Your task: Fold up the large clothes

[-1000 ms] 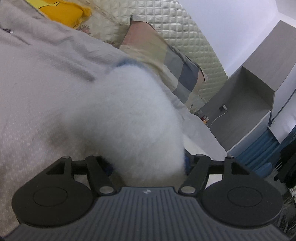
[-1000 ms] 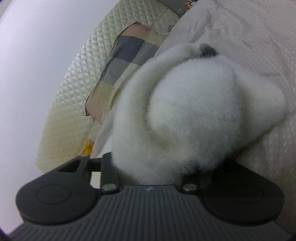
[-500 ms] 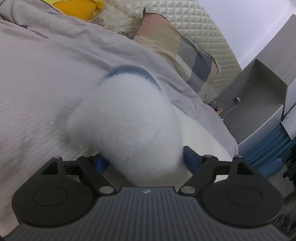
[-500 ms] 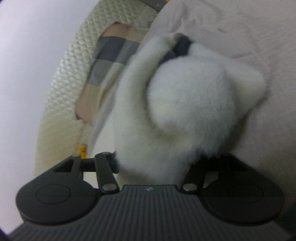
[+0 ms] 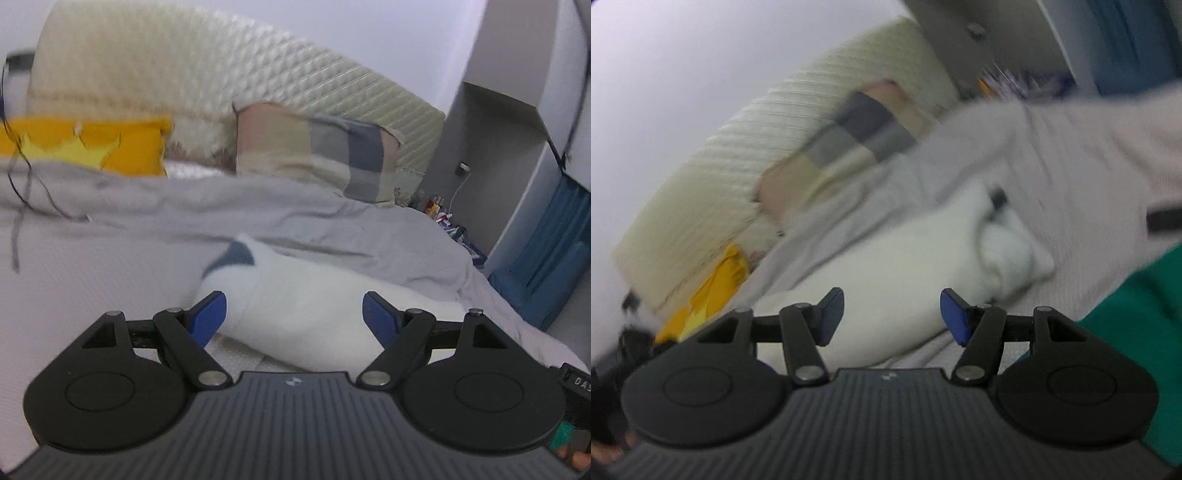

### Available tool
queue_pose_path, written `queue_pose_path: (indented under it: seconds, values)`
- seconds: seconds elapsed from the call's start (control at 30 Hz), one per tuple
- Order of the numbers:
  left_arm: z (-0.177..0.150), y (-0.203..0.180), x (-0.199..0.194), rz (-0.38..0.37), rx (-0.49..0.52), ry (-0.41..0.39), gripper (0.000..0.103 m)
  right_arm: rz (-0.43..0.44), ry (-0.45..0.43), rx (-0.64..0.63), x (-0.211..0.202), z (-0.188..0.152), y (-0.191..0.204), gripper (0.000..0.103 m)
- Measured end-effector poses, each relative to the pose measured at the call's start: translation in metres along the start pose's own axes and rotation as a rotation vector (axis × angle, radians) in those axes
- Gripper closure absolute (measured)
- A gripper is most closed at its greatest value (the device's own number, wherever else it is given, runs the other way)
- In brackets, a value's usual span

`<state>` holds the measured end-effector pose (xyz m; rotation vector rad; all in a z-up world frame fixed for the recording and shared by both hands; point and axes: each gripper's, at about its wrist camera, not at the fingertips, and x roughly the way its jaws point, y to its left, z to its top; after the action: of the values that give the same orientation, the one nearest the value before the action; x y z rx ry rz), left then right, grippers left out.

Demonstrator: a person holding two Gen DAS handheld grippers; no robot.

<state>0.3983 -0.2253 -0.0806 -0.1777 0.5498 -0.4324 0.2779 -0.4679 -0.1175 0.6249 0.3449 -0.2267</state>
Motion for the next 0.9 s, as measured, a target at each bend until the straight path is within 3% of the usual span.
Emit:
queue_pose_path:
  seconds: [0.23, 0.47, 0.63, 0.9]
  values:
    - [0.005, -0.043, -0.128, -0.024, 0.175, -0.053, 0.019, 0.071, -0.101, -0.180, -0.108, 0.004, 0.059, 0.041]
    - [-0.015, -0.068, -0.242, -0.050, 0.255, -0.059, 0.019, 0.128, -0.137, -0.268, -0.192, -0.008, 0.091, 0.041]
    - [-0.046, -0.070, -0.298, -0.044, 0.281, -0.085, 0.019, 0.146, -0.138, -0.314, -0.230, -0.027, 0.100, 0.041]
    - [-0.092, -0.056, -0.353, -0.055, 0.223, -0.107, 0.019, 0.180, -0.115, -0.348, -0.260, -0.065, 0.098, 0.041]
